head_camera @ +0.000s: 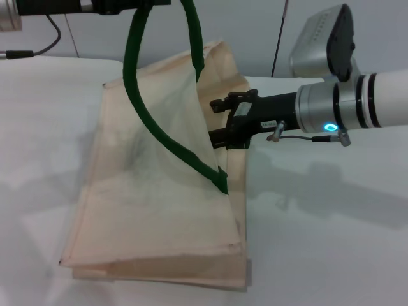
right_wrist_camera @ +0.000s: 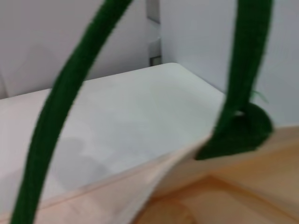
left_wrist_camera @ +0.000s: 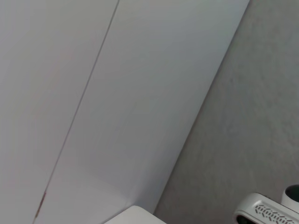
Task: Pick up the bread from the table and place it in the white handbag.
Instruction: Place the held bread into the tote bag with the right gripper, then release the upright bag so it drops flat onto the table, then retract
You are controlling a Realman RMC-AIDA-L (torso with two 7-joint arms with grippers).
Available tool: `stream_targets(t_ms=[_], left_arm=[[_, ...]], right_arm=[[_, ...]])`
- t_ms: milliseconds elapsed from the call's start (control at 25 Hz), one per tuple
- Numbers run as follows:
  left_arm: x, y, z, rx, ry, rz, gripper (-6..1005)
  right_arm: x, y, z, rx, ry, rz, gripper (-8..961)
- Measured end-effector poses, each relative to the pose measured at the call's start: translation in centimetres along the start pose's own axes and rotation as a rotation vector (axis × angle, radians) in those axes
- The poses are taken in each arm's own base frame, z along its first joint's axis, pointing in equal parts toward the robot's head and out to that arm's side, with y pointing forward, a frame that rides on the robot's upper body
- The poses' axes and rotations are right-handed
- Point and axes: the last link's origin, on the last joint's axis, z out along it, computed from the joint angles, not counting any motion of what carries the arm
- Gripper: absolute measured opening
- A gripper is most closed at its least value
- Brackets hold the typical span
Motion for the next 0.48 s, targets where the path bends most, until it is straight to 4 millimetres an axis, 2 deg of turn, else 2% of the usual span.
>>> stream_targets(t_ms=[240, 480], left_arm=[[-0.4, -0.3, -0.5, 0.022, 0.007, -0.009, 146], [-0.9, -0.7, -1.3, 0.053, 0.008, -0.021, 146]], right_arm=[[2.4, -1.8, -1.3, 0.123, 0.02, 0.078, 893], [4.8, -2.5, -3.0, 0.189, 0.015, 0.133, 894]])
